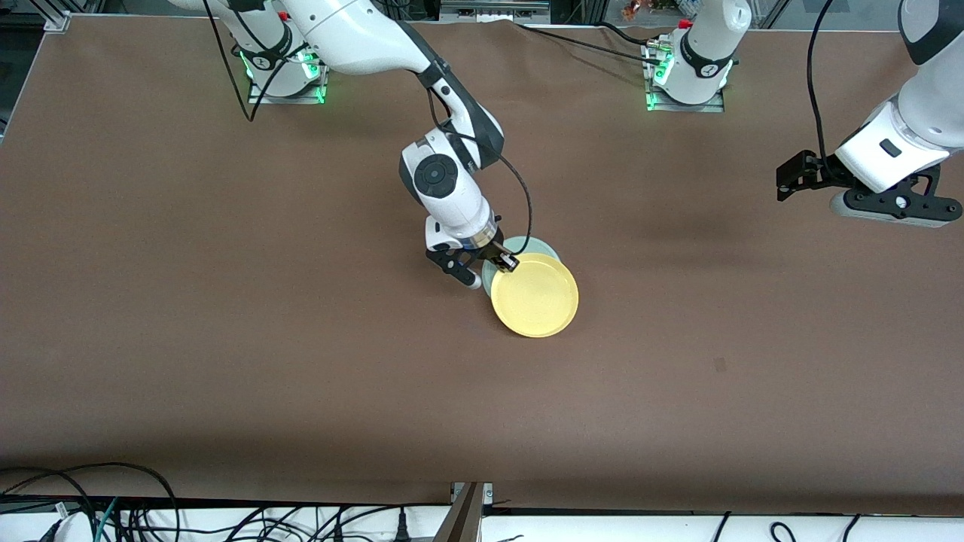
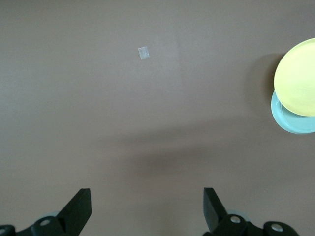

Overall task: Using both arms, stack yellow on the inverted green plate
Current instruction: 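Lower the yellow plate onto the green plate and open the right gripper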

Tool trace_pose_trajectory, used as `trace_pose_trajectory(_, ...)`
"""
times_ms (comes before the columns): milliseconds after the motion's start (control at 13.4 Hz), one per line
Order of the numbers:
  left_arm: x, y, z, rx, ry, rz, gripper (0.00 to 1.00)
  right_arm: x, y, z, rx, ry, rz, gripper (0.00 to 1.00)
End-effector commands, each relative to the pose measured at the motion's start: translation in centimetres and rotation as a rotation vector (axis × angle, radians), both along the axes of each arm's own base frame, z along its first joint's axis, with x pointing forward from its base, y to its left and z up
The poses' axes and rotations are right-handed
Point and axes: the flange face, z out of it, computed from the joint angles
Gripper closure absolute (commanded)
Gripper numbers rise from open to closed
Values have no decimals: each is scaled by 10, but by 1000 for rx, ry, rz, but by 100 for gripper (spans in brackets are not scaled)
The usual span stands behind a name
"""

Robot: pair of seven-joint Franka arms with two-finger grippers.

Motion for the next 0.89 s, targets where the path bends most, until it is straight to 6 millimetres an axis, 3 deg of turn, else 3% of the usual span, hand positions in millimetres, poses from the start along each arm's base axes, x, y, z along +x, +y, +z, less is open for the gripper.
trace_pose_trajectory(0, 0, -2, 6, 5, -5, 24, 0, -7, -4, 19, -19, 54, 79, 100)
trace_pose_trajectory(149, 4, -3, 5, 24, -23, 33, 0, -12, -6, 25, -36, 86, 116, 100)
trace_pose_trajectory(818, 9, -3, 12, 28, -72, 79, 0, -26, -13, 2, -98, 174, 198, 100)
